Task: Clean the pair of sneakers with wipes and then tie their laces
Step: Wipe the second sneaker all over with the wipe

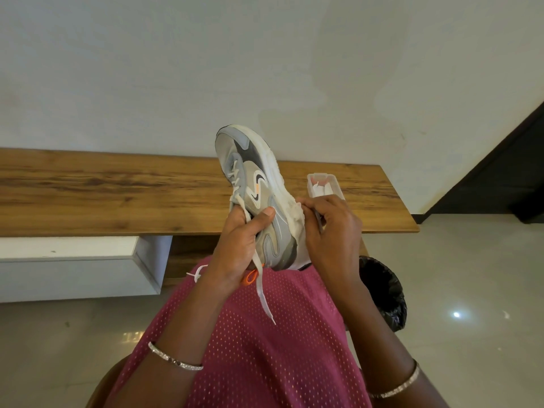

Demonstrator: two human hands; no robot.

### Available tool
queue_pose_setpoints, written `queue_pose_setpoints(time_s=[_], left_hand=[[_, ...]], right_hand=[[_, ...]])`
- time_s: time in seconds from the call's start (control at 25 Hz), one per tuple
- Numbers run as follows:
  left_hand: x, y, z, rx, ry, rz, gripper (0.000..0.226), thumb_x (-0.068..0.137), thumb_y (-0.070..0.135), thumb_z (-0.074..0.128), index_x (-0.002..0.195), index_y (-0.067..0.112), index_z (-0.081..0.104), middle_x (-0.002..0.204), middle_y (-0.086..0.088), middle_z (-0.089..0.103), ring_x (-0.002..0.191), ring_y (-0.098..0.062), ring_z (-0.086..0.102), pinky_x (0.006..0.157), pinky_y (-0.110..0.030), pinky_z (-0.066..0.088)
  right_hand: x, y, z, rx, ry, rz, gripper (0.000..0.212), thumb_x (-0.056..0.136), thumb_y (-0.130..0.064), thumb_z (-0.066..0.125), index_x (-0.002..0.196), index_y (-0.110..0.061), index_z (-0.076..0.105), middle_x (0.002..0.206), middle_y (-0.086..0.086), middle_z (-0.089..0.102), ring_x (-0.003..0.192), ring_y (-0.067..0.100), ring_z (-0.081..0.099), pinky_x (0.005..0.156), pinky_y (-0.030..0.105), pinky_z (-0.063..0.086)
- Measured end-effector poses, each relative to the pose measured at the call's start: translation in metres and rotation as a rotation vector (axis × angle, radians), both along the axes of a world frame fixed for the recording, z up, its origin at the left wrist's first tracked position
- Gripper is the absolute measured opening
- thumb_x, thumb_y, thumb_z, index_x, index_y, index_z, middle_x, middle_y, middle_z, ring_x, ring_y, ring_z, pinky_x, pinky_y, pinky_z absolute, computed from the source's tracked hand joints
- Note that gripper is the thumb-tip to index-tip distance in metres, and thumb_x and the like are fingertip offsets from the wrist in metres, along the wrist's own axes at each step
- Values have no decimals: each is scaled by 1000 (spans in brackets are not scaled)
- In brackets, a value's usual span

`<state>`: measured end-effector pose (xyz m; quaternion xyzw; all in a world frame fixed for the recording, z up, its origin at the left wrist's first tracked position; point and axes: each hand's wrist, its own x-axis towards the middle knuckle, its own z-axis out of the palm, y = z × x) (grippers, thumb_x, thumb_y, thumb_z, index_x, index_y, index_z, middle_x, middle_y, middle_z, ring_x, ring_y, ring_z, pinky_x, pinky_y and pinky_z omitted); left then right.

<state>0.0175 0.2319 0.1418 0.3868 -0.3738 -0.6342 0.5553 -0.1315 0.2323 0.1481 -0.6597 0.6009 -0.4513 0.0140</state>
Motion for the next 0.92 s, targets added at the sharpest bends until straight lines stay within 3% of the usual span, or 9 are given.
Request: queue_pose_setpoints(time_s=[0.16,0.28,0.4,0.64,0.76,0.84,0.92], left_hand=[[6,-4,-3,-19,-8,29,37,98,6,56,134,9,56,109,-5,76,107,-24,71,83,-30,59],[8,-7,-3,-16,3,36,37,97,7,57,135,10,56,113,-7,74,109,-25,70,87,-35,58],[7,-8,-4,18,48,24,39,97,10,59,135,15,56,117,-7,73,111,-24,69,87,-36,59],[6,-7,-7,24,65,-42,47,91,22,67,135,25,54,125,-8,69,119,-26,65,100,-51,51],[9,-5,-8,5,-27,-43,55,76,33,84,124,20,61,113,-32,64,101,-39,63,89,-60,51],[15,-5,-5,8,-25,-22,54,77,23,82,124,10,60,103,-33,65,81,-40,65,70,-44,57],[19,-4,-2,17,54,-25,45,86,4,69,129,2,57,104,-21,71,92,-33,72,71,-35,59]], right_hand=[[-2,7,-5,13,-14,47,23,86,-3,72,107,-14,75,98,-8,68,89,3,56,77,14,45],[-11,30,-14,39,-44,30,25,86,-6,73,109,-16,75,100,-18,58,89,0,56,77,10,45],[-12,48,-20,11,-37,0,25,85,-7,74,108,-13,75,98,-16,59,89,-1,56,74,9,49],[-4,19,-4,-44,-20,-7,20,89,-5,69,107,-11,75,99,1,70,92,13,63,77,26,52],[3,-1,5,8,26,25,20,91,-6,65,107,-13,75,102,2,73,96,18,64,82,24,47],[6,-4,3,38,47,40,21,92,-7,64,109,-14,74,103,1,72,99,17,63,82,15,41],[10,3,-1,32,68,19,21,92,-7,65,110,-14,73,105,1,71,101,16,59,83,8,33]])
